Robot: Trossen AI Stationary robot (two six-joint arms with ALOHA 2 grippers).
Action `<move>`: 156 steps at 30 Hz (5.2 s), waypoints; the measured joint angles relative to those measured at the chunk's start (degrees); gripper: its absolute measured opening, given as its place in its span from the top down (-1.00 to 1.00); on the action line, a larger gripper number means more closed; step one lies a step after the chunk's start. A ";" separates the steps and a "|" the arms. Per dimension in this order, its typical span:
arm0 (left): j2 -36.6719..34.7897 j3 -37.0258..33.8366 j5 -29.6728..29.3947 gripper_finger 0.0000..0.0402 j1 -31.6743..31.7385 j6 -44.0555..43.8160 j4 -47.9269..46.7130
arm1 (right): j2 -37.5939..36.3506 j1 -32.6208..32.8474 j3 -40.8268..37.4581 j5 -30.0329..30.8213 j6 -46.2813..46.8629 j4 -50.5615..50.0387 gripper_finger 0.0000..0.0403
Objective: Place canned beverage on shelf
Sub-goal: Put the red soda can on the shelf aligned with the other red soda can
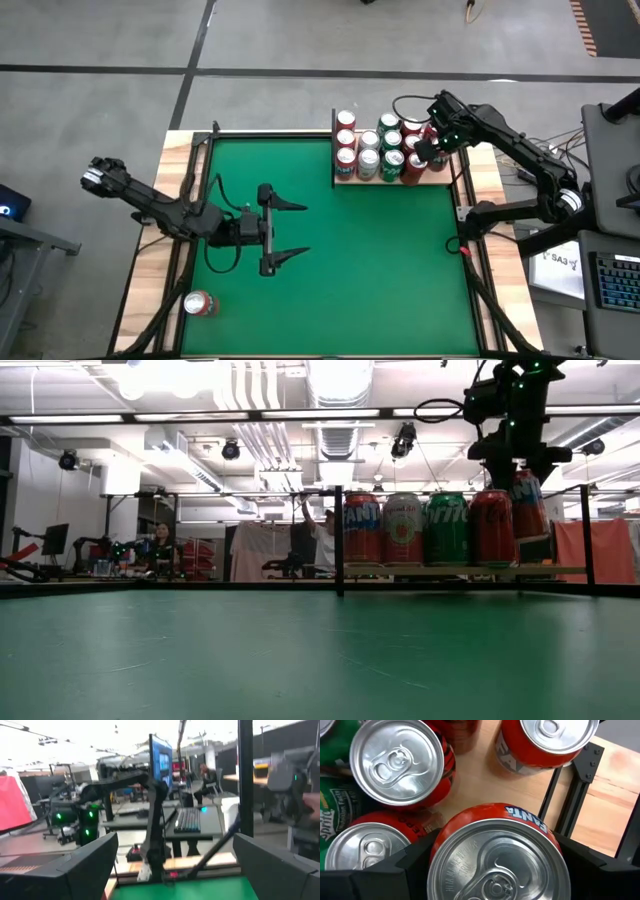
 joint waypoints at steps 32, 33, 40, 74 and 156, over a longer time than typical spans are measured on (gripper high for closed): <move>0.24 -8.59 -0.07 -0.89 -1.44 -3.71 11.83 | 0.02 0.09 -6.56 1.46 10.32 10.80 -0.42; 0.24 -8.59 -0.07 -0.89 -1.44 -3.98 11.86 | 0.18 0.09 -6.58 1.39 10.74 11.03 -0.42; 0.09 -8.59 -0.07 -0.89 -1.42 -5.21 12.08 | 0.70 0.20 -8.19 0.26 9.87 8.27 -0.42; 0.31 -8.55 -0.04 -0.89 -1.55 -3.90 12.10 | 0.11 0.09 -9.26 5.08 13.62 8.18 -0.73; -1.34 -8.77 20.92 0.99 30.93 10.31 -1.16 | 11.20 12.59 2.91 20.01 -0.45 -13.13 0.96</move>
